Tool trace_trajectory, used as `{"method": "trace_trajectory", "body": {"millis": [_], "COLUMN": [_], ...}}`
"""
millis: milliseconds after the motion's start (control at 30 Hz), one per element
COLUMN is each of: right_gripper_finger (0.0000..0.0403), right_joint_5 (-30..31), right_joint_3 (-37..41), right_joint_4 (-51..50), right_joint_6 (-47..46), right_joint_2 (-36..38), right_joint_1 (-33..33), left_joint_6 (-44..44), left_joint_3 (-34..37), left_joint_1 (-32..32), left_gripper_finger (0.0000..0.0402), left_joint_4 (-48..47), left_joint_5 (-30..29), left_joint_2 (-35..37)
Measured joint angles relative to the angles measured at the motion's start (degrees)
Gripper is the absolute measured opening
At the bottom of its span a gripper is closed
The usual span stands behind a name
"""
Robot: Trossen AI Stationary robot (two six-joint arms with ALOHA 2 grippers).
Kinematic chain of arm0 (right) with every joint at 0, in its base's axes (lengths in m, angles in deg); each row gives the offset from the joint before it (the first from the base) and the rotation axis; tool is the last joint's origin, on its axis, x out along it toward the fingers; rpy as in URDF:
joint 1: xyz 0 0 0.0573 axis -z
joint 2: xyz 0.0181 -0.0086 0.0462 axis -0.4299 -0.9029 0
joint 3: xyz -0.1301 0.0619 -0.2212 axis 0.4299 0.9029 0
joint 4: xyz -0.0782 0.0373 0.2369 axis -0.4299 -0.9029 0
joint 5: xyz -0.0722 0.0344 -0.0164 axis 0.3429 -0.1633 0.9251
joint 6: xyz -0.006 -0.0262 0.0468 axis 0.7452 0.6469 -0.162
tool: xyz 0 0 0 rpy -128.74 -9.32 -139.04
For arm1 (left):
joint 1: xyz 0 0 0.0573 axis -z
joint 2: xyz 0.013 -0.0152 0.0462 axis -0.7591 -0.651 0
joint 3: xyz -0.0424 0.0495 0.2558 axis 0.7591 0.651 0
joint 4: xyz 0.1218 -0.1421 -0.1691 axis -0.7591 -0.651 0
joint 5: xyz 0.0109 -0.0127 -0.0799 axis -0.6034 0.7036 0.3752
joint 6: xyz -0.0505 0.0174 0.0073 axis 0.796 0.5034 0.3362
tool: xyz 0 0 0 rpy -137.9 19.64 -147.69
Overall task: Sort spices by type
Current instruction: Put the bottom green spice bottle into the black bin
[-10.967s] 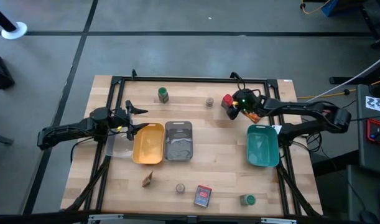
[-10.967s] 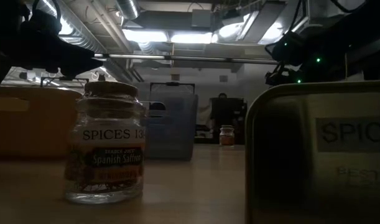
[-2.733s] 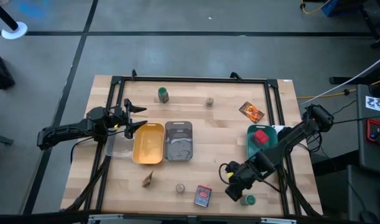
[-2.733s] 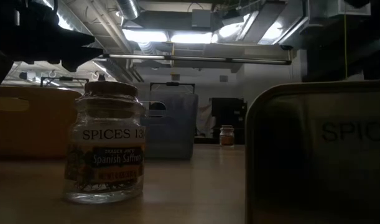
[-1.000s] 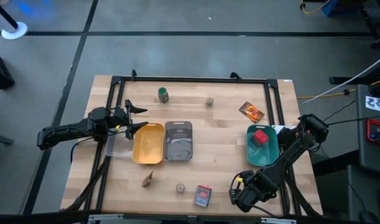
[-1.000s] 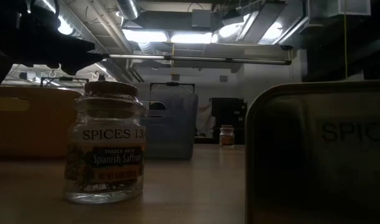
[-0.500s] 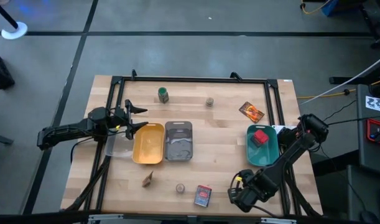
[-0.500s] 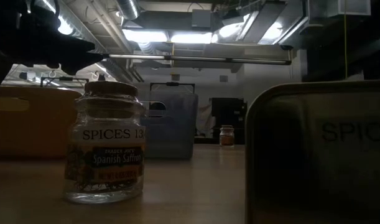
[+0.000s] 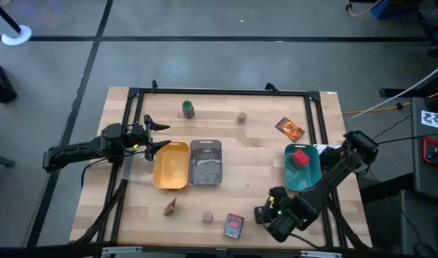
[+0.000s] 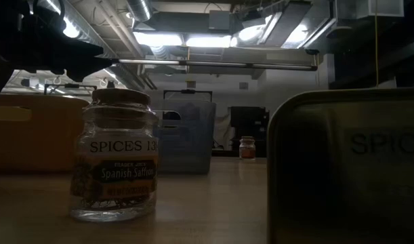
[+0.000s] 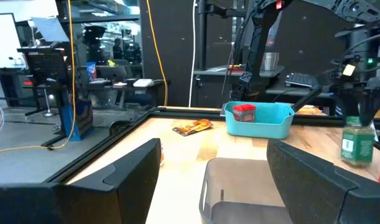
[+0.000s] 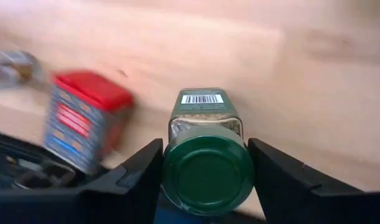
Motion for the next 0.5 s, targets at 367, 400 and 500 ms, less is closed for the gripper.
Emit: {"method": "trace_trajectory", "body": {"millis": [367,400,500], "right_gripper_finger": [0.0211,0.0211,0.0215], "right_joint_5": [7.61,7.63,6.74], "right_joint_3": [0.11,0.11,0.11], "right_joint_4": [5.47,6.13,7.51], "right_joint_6": [19.65,21.84,27.83], "right_joint_2": [-0.17,-0.17,-0.15], "right_joint_1": [9.84,10.92,13.90], "left_joint_6": [0.02,0.00,0.01], "left_joint_3": [0.00,0.00,0.00], "left_joint_1": [0.00,0.02,0.01], "left_gripper_finger": [0.0279,0.0279,0.0279], "left_joint_4": [0.65,0.65,0.63], "left_joint_5": [0.01,0.01,0.01], "left_joint_2": [0.01,0.01,0.00]}}
